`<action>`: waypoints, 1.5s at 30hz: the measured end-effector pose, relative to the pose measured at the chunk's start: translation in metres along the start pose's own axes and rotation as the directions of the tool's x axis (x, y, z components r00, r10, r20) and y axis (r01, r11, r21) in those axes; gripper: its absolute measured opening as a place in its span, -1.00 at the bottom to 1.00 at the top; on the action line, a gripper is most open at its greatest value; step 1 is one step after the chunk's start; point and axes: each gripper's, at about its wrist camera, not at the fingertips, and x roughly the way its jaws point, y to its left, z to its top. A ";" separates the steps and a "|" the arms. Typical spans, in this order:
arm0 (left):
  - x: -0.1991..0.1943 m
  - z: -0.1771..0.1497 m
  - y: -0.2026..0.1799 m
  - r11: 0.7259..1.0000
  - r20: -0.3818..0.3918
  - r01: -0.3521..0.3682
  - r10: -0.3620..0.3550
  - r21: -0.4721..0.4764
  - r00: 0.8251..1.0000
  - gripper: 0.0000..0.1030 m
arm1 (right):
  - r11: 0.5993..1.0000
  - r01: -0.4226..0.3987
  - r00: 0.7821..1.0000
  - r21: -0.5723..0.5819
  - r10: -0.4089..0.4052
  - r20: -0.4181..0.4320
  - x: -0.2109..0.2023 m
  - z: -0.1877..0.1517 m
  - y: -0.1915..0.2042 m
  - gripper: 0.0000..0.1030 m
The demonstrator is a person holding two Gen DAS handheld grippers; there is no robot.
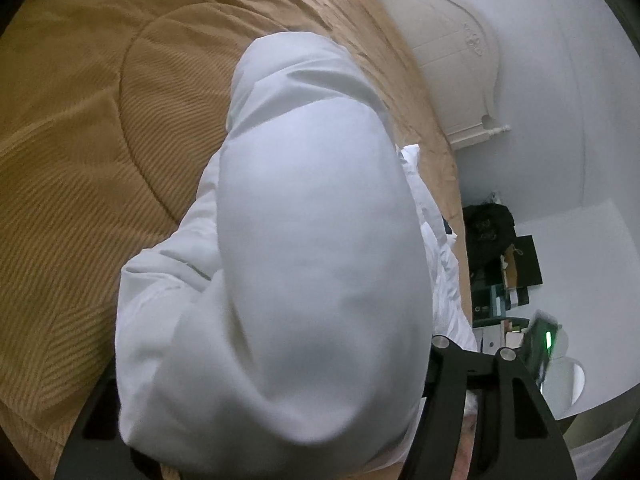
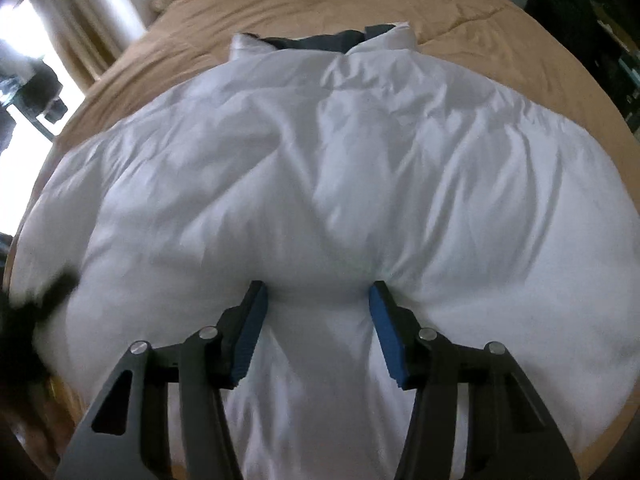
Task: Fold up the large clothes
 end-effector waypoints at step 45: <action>-0.016 0.003 -0.024 0.994 -0.037 -0.076 0.080 0.082 0.996 0.27 | 0.991 -0.113 0.983 -0.079 0.099 -0.155 0.028 -0.037 0.006 -0.69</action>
